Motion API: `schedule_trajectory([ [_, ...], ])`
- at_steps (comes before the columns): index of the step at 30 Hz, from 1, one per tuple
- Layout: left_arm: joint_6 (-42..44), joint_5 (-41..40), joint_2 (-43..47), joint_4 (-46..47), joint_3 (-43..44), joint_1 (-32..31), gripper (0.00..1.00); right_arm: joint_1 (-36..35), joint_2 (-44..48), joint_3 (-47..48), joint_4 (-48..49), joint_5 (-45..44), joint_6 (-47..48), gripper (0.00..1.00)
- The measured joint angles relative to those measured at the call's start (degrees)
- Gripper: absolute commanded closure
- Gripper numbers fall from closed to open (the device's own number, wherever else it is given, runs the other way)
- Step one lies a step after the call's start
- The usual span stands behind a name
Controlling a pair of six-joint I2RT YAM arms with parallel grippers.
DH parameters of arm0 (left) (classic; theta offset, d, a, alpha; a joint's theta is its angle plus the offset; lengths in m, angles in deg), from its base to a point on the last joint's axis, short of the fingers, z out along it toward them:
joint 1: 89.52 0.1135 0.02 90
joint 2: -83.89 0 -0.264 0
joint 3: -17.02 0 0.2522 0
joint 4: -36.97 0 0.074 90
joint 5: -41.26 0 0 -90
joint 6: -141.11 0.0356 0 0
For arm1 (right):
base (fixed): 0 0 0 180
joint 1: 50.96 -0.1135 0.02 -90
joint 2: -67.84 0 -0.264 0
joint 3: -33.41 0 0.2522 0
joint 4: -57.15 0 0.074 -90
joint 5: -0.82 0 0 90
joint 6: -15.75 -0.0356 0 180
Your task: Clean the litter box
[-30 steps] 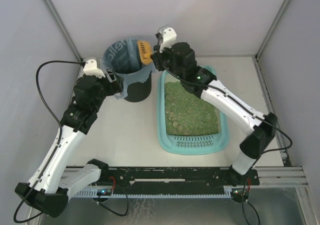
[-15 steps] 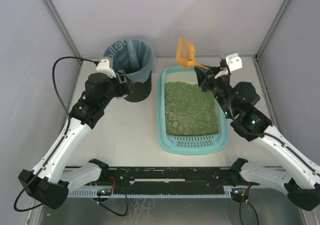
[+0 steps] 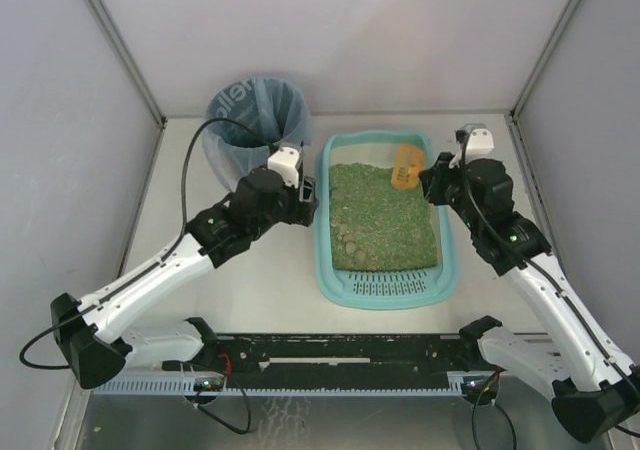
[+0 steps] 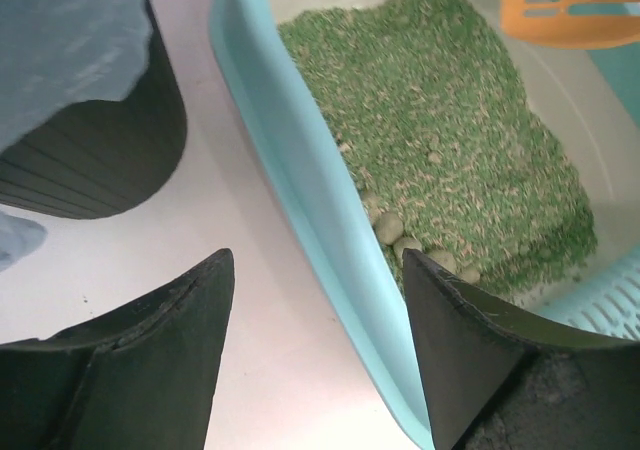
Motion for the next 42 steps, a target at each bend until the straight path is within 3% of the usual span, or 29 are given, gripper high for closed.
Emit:
schedule_trajectory([
  [4,1.0,-0.9,-0.6,-0.8,0.0,-2.7,0.27,-0.8,-3.3,0.8,-7.8,1.3,0.5,1.00],
  [9,1.4,-2.8,-0.4,-0.8,0.0,-2.7,0.28,-5.6,-9.7,4.3,-17.2,-3.4,1.5,1.00],
  [21,1.5,-3.9,1.3,-0.7,0.0,-2.7,0.27,-9.6,-23.6,8.4,-26.1,-8.3,1.1,1.00],
  [33,2.0,-4.3,1.4,-0.7,0.0,-2.7,0.28,-5.4,-22.9,7.8,-22.0,8.3,-1.1,1.00],
  [42,2.0,-4.3,1.4,-0.7,0.0,-2.7,0.28,1.9,-18.1,-0.5,-13.0,21.2,-5.9,1.00],
])
